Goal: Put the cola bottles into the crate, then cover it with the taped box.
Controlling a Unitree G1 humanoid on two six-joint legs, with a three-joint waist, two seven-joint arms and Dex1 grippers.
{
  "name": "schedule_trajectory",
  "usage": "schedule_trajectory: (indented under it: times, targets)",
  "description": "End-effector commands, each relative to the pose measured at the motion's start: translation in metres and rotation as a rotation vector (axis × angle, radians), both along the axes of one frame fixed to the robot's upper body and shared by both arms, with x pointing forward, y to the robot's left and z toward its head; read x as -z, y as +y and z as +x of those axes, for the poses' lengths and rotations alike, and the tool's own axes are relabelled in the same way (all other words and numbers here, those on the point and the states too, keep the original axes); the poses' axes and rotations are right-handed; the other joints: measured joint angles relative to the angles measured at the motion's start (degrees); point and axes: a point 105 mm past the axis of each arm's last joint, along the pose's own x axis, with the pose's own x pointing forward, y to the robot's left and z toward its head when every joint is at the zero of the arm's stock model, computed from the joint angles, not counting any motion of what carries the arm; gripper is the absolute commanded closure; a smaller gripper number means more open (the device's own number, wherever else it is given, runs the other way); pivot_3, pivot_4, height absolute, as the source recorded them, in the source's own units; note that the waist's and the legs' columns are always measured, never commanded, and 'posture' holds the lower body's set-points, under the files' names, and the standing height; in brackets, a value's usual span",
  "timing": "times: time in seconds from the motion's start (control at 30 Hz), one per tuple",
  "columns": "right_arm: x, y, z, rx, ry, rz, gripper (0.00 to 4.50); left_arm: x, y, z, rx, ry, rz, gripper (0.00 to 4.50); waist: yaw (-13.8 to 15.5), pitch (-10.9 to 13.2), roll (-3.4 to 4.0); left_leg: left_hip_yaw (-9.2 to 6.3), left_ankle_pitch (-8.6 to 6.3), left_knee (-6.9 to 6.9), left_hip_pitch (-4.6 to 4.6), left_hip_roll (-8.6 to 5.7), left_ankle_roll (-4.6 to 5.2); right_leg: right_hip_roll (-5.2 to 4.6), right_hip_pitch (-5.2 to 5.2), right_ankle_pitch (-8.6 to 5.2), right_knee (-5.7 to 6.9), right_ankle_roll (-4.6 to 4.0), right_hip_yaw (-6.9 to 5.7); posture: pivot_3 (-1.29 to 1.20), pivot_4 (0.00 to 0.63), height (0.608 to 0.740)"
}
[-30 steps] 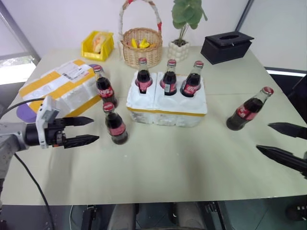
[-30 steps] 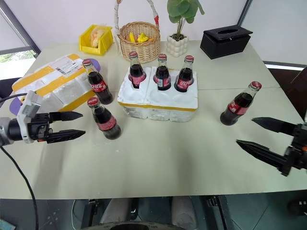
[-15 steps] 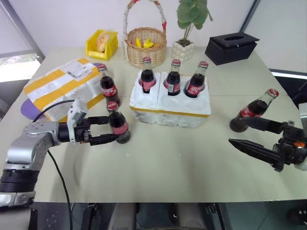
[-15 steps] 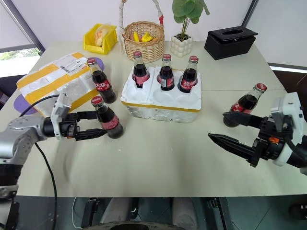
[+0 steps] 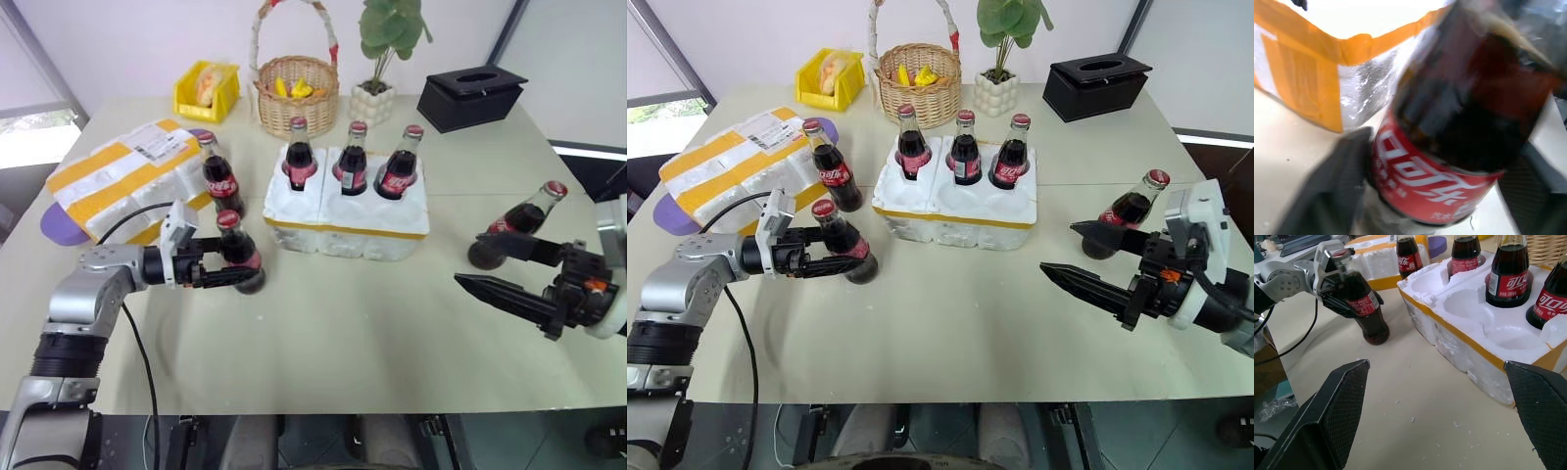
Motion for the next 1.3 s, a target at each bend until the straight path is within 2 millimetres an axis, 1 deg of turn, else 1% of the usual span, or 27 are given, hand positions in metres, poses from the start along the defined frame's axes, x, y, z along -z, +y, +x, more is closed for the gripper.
schedule_trajectory:
  times: [0.03, 0.2, 0.3, 0.37, 0.6, 0.7, 0.83, 0.93, 1.03, 1.17, 1.23, 1.3]
  targets:
    - [-0.005, 0.003, -0.002, -0.011, -0.031, 0.007, 0.0, -0.009, -0.002, -0.003, 0.041, -0.01, -0.003, 1.63, -0.01, 0.0, 0.0, 0.01, 0.0, 0.0, 0.0, 0.0, 0.0, 0.0, 0.0, 0.0, 0.0, 0.0, 0.0, 0.0, 0.15, 0.74]
    - [-0.002, 0.001, -0.001, -0.005, -0.024, 0.013, 0.0, -0.02, 0.0, -0.008, 0.083, -0.028, 0.031, 1.63, -0.09, 0.0, 0.0, 0.0, 0.0, -0.02, 0.0, 0.02, 0.0, 0.02, -0.02, 0.0, -0.01, 0.0, 0.0, 0.0, 0.15, 0.74]
    - [0.001, 0.002, 0.0, -0.006, -0.016, 0.016, 0.0, -0.048, -0.008, -0.003, 0.129, -0.069, 0.004, 1.63, 0.13, 0.08, -0.13, -0.01, 0.0, -0.01, 0.0, 0.04, 0.0, 0.04, -0.02, 0.0, 0.0, 0.0, 0.0, 0.0, 0.15, 0.74]
    - [0.002, 0.002, 0.0, -0.007, -0.014, 0.017, 0.0, -0.061, -0.014, -0.001, 0.158, -0.095, -0.007, 1.63, 0.31, 0.16, -0.27, -0.1, 0.0, 0.06, -0.06, 0.04, 0.0, 0.07, -0.02, 0.0, 0.03, 0.0, -0.02, 0.0, 0.15, 0.74]
    - [0.007, 0.003, 0.0, -0.005, -0.009, 0.024, 0.0, -0.109, -0.042, 0.004, 0.309, -0.149, -0.037, 1.63, 0.01, 0.18, -0.3, -0.09, 0.01, 0.03, -0.07, 0.0, 0.01, 0.09, 0.04, -0.01, -0.02, 0.03, 0.0, 0.0, 0.15, 0.74]
    - [0.008, 0.003, 0.0, 0.003, -0.012, 0.029, 0.0, -0.13, -0.058, 0.006, 0.383, -0.161, -0.061, 1.63, 0.0, 0.2, -0.32, -0.12, 0.01, 0.02, -0.07, 0.01, 0.02, 0.13, 0.01, -0.01, 0.02, 0.04, 0.0, 0.0, 0.15, 0.74]
    - [0.011, 0.003, -0.001, 0.013, -0.016, 0.032, 0.0, -0.147, -0.081, 0.012, 0.454, -0.186, -0.079, 1.63, -0.01, 0.21, -0.33, -0.12, 0.01, 0.08, -0.07, 0.01, 0.02, 0.14, 0.03, 0.0, 0.03, 0.04, 0.01, 0.0, 0.15, 0.74]
    - [0.012, 0.002, -0.002, 0.025, -0.02, 0.034, 0.0, -0.161, -0.102, 0.022, 0.444, -0.228, -0.109, 1.63, 0.03, 0.21, -0.33, -0.15, 0.01, 0.09, -0.06, 0.01, 0.02, 0.14, 0.06, -0.01, 0.03, 0.04, 0.0, 0.0, 0.15, 0.74]
    - [0.014, 0.001, -0.004, 0.042, -0.024, 0.038, 0.0, -0.168, -0.121, 0.035, 0.385, -0.277, -0.115, 1.63, 0.04, 0.24, -0.36, -0.15, 0.01, 0.08, -0.08, 0.0, 0.02, 0.15, 0.04, -0.01, 0.03, 0.06, 0.0, 0.0, 0.15, 0.74]
    - [0.014, -0.001, -0.006, 0.061, -0.031, 0.042, 0.0, -0.168, -0.137, 0.051, 0.267, -0.319, -0.087, 1.63, -0.15, 0.24, -0.36, -0.14, 0.01, 0.04, -0.07, 0.0, 0.03, 0.15, 0.02, 0.0, 0.02, 0.09, 0.01, 0.0, 0.15, 0.74]
    - [0.015, -0.001, -0.007, 0.07, -0.032, 0.047, 0.0, -0.166, -0.142, 0.054, 0.227, -0.338, -0.08, 1.63, -0.14, 0.25, -0.35, -0.15, 0.01, 0.03, -0.06, 0.0, 0.03, 0.16, 0.01, 0.01, 0.04, 0.1, 0.02, 0.0, 0.15, 0.74]
    - [0.015, -0.002, -0.008, 0.074, -0.032, 0.048, 0.0, -0.164, -0.146, 0.053, 0.217, -0.33, -0.089, 1.63, -0.07, 0.25, -0.35, -0.15, 0.01, 0.03, -0.06, 0.0, 0.03, 0.17, 0.0, 0.01, 0.06, 0.11, 0.02, 0.0, 0.15, 0.74]
